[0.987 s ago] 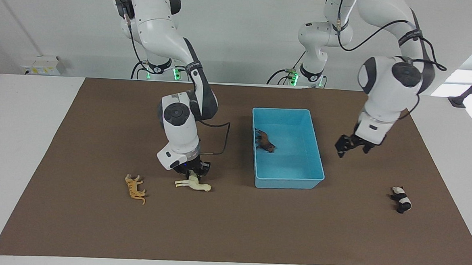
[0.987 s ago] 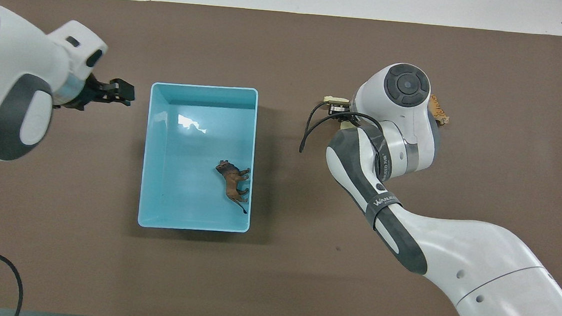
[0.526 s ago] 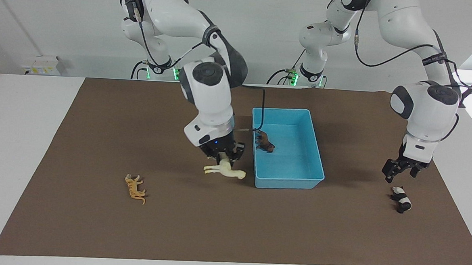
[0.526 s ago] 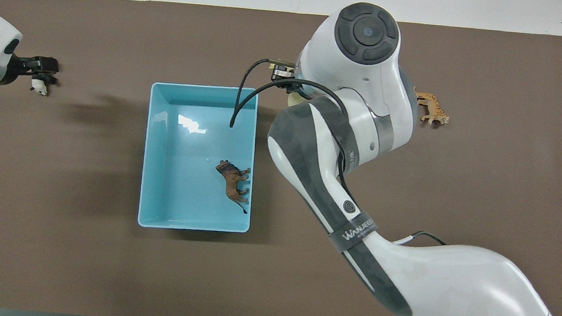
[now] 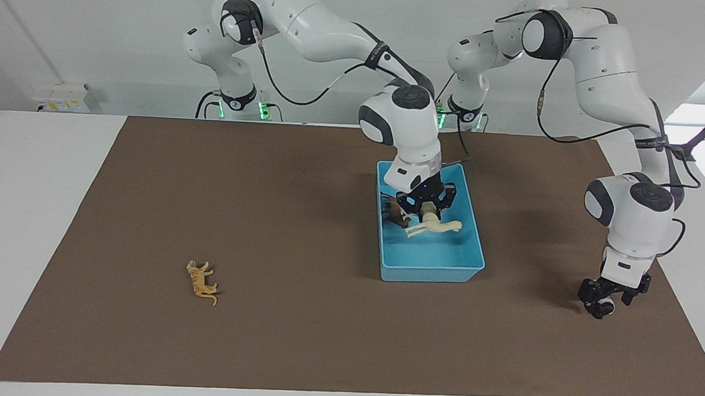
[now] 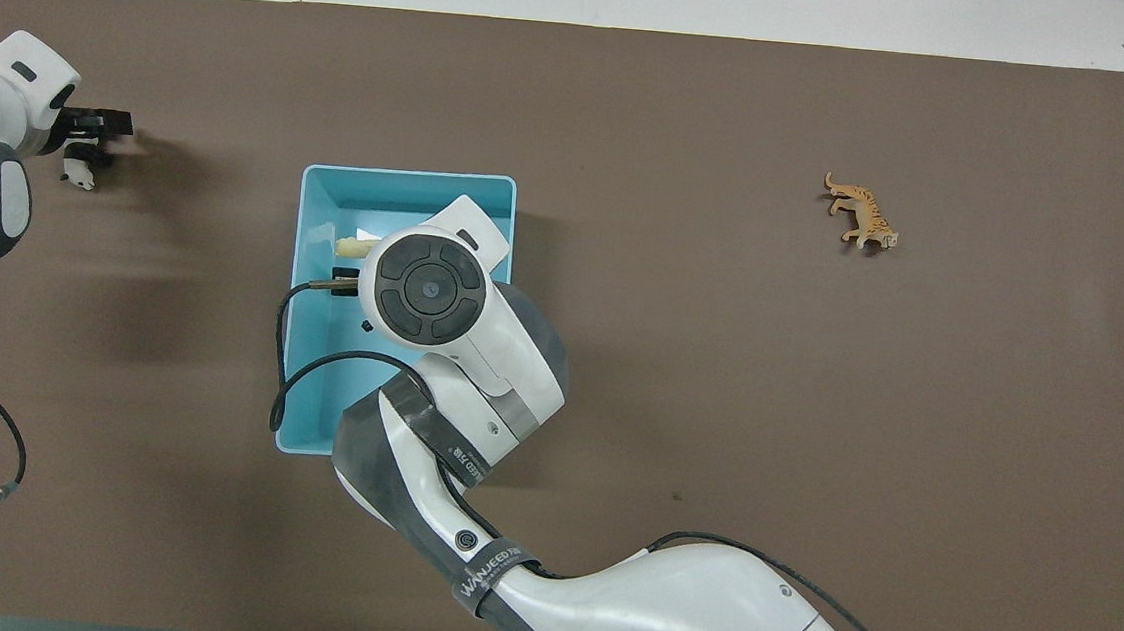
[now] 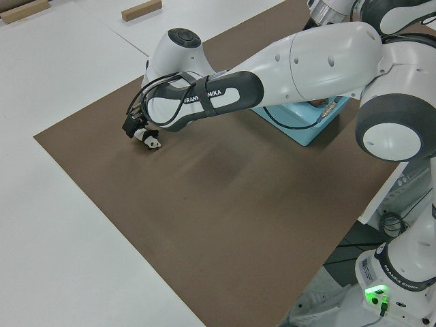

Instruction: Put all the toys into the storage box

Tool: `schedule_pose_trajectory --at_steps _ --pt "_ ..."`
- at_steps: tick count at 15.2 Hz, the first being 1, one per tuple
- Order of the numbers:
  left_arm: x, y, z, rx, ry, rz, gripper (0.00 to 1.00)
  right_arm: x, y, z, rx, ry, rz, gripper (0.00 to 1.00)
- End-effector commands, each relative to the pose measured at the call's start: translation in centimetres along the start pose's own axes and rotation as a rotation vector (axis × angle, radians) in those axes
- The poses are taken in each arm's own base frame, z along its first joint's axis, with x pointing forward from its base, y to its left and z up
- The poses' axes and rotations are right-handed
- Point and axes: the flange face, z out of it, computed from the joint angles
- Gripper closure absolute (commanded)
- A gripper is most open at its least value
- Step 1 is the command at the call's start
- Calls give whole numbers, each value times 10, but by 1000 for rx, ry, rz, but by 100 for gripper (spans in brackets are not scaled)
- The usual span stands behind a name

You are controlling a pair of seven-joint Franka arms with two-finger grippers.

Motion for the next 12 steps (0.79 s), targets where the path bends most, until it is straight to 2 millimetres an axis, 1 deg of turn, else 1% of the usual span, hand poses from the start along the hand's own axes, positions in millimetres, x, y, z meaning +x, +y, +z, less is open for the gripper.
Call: schedule_pose_trajectory --at_steps 1,2,3,4,5,6,7,8,9,10,11,12 --pt "-12 -2 5 -4 13 16 0 -4 1 -23 -47 -31 101 0" --pt "-13 -8 6 0 9 11 0 2 -2 -34 -59 -45 139 0" --pt "-14 -10 7 1 9 10 0 11 -2 -49 -61 -46 175 0" --pt "-16 -10 8 1 1 9 9 20 6 -59 -73 -51 192 0" --pt "-17 -10 8 1 -4 6 25 36 25 -70 -90 -52 222 0" --pt "-17 -10 8 1 -4 5 48 54 46 -91 -101 -37 242 0" --pt "-18 -11 9 2 -10 2 70 70 66 -106 -103 -25 230 0" --pt "-16 -12 8 4 -19 -2 88 86 92 -109 -121 -29 169 0" --pt "-12 -12 4 8 -37 -5 99 100 125 -109 -156 -55 90 0" --pt "2 -9 -7 4 -48 -19 99 111 159 -108 -187 -74 17 0" --pt "13 1 -17 -7 -87 -35 99 123 200 -107 -202 -93 -50 0" --pt "24 19 -31 -5 -136 -35 99 135 240 -104 -207 -106 -109 0"
